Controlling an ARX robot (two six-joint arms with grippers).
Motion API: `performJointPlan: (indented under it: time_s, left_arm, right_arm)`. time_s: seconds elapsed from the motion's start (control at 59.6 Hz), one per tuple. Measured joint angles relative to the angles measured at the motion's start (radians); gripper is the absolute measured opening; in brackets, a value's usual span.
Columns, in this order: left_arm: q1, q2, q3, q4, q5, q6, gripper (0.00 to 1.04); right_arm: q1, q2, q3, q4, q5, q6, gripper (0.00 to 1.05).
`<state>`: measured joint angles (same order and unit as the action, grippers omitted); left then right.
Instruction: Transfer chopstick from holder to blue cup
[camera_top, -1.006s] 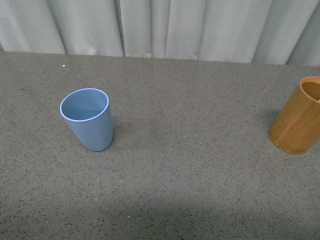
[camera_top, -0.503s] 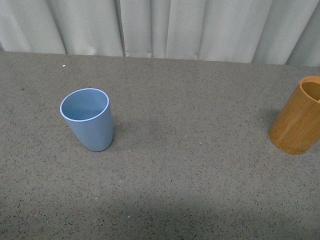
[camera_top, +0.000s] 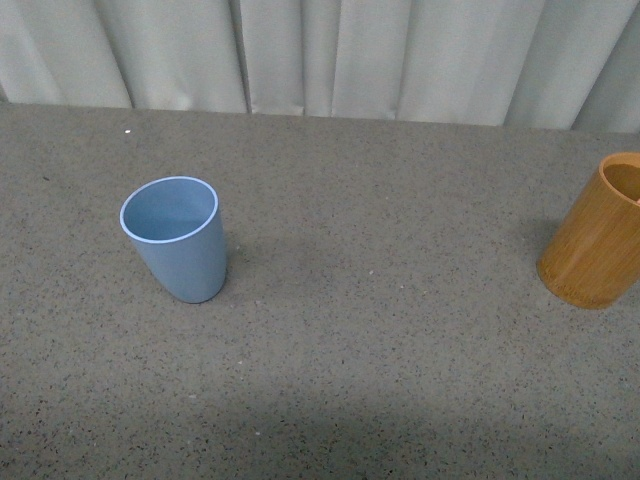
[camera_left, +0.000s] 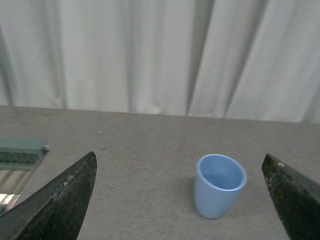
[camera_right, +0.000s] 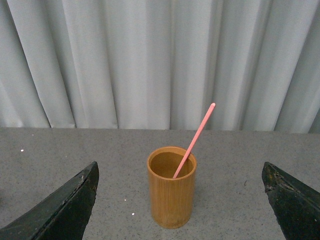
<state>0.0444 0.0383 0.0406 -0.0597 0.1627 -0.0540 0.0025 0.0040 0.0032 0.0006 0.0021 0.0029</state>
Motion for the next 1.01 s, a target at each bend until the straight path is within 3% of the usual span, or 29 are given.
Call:
performJointPlan:
  time_s: [0.017,0.05,0.067,0.084,0.134,0.184,0.218,0.268,0.352,0.57,0.822,1.006]
  left_arm:
    - [0.020,0.018,0.011,-0.012,0.027,-0.008,0.98]
    - [0.101,0.102,0.044,-0.104,0.264,-0.083,0.98]
    - [0.119,0.123,0.050,-0.119,0.289,-0.092,0.98]
    - [0.153,0.156,0.058,-0.139,0.400,-0.128,0.98]
    - [0.216,0.231,0.063,-0.143,0.573,-0.224,0.98]
    - [0.232,0.280,0.070,-0.119,0.657,-0.274,0.98]
    - [0.232,0.306,0.079,-0.095,0.665,-0.308,0.98]
    - [0.206,0.362,0.099,-0.032,0.615,-0.375,0.98]
    - [0.082,0.472,0.118,0.047,0.454,-0.446,0.98]
    - [-0.193,0.744,0.172,0.192,0.131,-0.461,0.98]
    - [-0.405,1.067,0.243,0.376,-0.026,-0.492,0.98]
    - [-0.435,1.245,0.311,0.432,-0.048,-0.488,0.98]
  right_arm:
    - [0.000,0.000,0.000,0.000,0.001,0.000,0.95]
    - [0.000,0.000,0.000,0.000,0.000,0.000,0.95]
    - [0.000,0.000,0.000,0.000,-0.002,0.000,0.95]
    - [-0.001,0.000,0.000,0.000,-0.005,0.000,0.95]
    - [-0.001,0.000,0.000,0.000,-0.004,0.000,0.95]
    - [-0.001,0.000,0.000,0.000,-0.003,0.000,0.95]
    - [-0.001,0.000,0.000,0.000,-0.003,0.000,0.95]
    - [-0.001,0.000,0.000,0.000,-0.001,0.000,0.95]
    - [-0.001,0.000,0.000,0.000,-0.002,0.000,0.95]
    - [-0.001,0.000,0.000,0.000,-0.002,0.000,0.95]
    - [-0.001,0.000,0.000,0.000,-0.003,0.000,0.95]
    - [-0.001,0.000,0.000,0.000,-0.003,0.000,0.95]
